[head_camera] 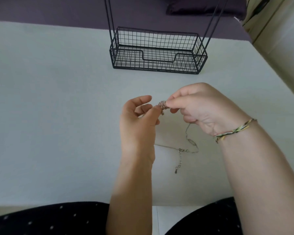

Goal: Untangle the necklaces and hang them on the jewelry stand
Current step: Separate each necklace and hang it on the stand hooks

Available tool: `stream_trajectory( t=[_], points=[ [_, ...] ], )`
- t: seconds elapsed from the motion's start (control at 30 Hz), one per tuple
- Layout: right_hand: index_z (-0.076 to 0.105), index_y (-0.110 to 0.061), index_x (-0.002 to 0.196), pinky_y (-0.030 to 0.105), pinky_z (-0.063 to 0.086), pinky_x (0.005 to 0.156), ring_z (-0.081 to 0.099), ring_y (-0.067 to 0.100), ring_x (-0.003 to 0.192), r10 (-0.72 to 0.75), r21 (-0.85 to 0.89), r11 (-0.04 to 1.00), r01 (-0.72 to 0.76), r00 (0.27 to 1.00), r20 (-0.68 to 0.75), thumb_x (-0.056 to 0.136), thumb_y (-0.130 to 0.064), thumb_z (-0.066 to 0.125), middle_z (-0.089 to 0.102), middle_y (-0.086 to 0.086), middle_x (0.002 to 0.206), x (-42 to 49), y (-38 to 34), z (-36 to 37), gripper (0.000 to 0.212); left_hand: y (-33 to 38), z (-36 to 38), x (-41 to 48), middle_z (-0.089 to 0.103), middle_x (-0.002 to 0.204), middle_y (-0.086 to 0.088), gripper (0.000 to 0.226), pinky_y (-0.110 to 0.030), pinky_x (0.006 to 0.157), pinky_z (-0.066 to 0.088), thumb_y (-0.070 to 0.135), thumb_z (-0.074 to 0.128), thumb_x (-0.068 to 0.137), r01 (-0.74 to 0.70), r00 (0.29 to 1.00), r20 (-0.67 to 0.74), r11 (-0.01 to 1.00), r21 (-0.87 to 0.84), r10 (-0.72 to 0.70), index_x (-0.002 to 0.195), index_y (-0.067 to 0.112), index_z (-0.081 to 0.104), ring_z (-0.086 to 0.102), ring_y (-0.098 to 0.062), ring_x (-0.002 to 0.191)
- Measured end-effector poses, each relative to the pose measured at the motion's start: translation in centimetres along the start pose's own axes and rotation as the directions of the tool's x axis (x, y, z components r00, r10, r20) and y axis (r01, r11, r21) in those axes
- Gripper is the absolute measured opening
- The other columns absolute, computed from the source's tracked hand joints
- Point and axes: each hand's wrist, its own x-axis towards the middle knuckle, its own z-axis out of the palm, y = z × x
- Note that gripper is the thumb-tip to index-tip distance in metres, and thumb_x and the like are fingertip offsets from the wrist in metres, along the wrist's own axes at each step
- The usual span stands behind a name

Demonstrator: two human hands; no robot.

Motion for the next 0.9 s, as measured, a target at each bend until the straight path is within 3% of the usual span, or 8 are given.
stream_trajectory(
  t=[0.1,0.2,0.33,0.53,0.63,0.7,0.8,0.9],
  points=[
    [0.060,-0.012,0.063,0.023,0.024,0.043,0.033,0.011,0.046,0.018,0.038,0.999,-0.018,1.000,0.003,0.085,-0.003,0.062,0.057,0.004,0.059,0.0,0.1,-0.1,0.023,-0.2,0.1,-0.1,0.056,0.075,-0.003,0.014,-0.017,0.059,0.044,-0.002,0.059,0.088,0.046,0.999,0.006,0.998,-0.034,-0.046,0.092,0.011,0.059,0.055,-0.012,0.064],
    [0.059,-0.008,0.065,0.018,0.023,0.037,0.030,0.013,0.047,0.024,0.058,0.998,-0.026,0.999,0.049,0.088,0.000,0.057,0.056,0.006,0.060,-0.2,0.1,-0.3,0.024,-0.2,0.2,-0.3,0.066,0.075,0.002,0.005,-0.012,0.056,0.046,0.006,0.065,0.086,-0.007,1.000,0.020,0.982,0.188,0.003,0.088,0.010,0.066,0.064,-0.007,0.063],
    [0.060,-0.005,0.067,0.016,0.022,0.035,0.030,0.012,0.048,0.027,0.054,0.998,-0.031,0.997,0.073,0.088,0.002,0.057,0.056,0.015,0.069,-0.1,0.1,-0.5,0.023,0.4,0.2,-0.2,0.069,0.063,0.004,0.008,-0.009,0.048,0.040,0.015,0.068,0.084,-0.141,0.989,0.037,0.876,0.461,0.140,0.077,0.018,0.065,0.062,0.000,0.056],
    [0.062,-0.005,0.066,0.013,0.023,0.034,0.031,0.009,0.042,0.034,0.104,0.994,-0.041,0.997,0.066,0.085,0.005,0.056,0.062,0.012,0.065,-0.3,-0.3,-0.8,0.022,2.3,0.1,0.3,0.067,0.064,0.002,0.010,-0.010,0.039,0.033,0.011,0.060,0.086,-0.252,0.968,0.179,0.702,0.667,0.177,0.077,0.012,0.065,0.064,-0.008,0.061],
    [0.063,-0.004,0.065,0.014,0.021,0.035,0.030,0.009,0.041,0.035,0.145,0.989,-0.043,0.998,0.059,0.084,0.005,0.057,0.063,0.012,0.063,-0.3,-0.4,-1.0,0.022,3.8,0.3,1.3,0.069,0.067,-0.003,0.015,-0.019,0.056,0.049,0.008,0.057,0.084,-0.254,0.959,0.278,0.625,0.738,0.062,0.072,0.005,0.065,0.065,-0.019,0.064],
    [0.064,-0.005,0.066,0.016,0.020,0.036,0.028,0.009,0.041,0.035,0.151,0.988,-0.042,0.998,0.049,0.083,0.003,0.058,0.062,0.014,0.066,-0.3,-0.4,-1.0,0.020,4.8,0.5,2.1,0.069,0.074,-0.011,0.018,-0.029,0.074,0.056,0.005,0.056,0.086,-0.162,0.942,0.318,0.680,0.715,-0.110,0.070,0.002,0.061,0.064,-0.018,0.066],
    [0.064,-0.007,0.070,0.018,0.020,0.038,0.028,0.009,0.040,0.042,0.174,0.984,-0.043,0.999,0.011,0.082,0.002,0.059,0.063,0.012,0.064,-0.2,-0.6,-1.2,0.015,6.4,0.8,2.8,0.068,0.090,-0.018,0.014,-0.025,0.067,0.057,0.003,0.053,0.090,0.077,0.876,0.333,0.783,0.617,-0.349,0.078,0.001,0.059,0.061,-0.021,0.075],
    [0.063,-0.004,0.073,0.020,0.019,0.041,0.026,0.010,0.040,0.065,0.193,0.979,-0.065,0.998,0.005,0.080,-0.003,0.061,0.061,0.010,0.061,-0.3,-1.0,-1.4,0.007,7.5,1.0,3.0,0.067,0.085,-0.014,0.013,-0.023,0.062,0.057,0.002,0.051,0.090,0.189,0.846,0.326,0.810,0.555,-0.421,0.081,0.000,0.060,0.061,-0.021,0.077]
  ],
)
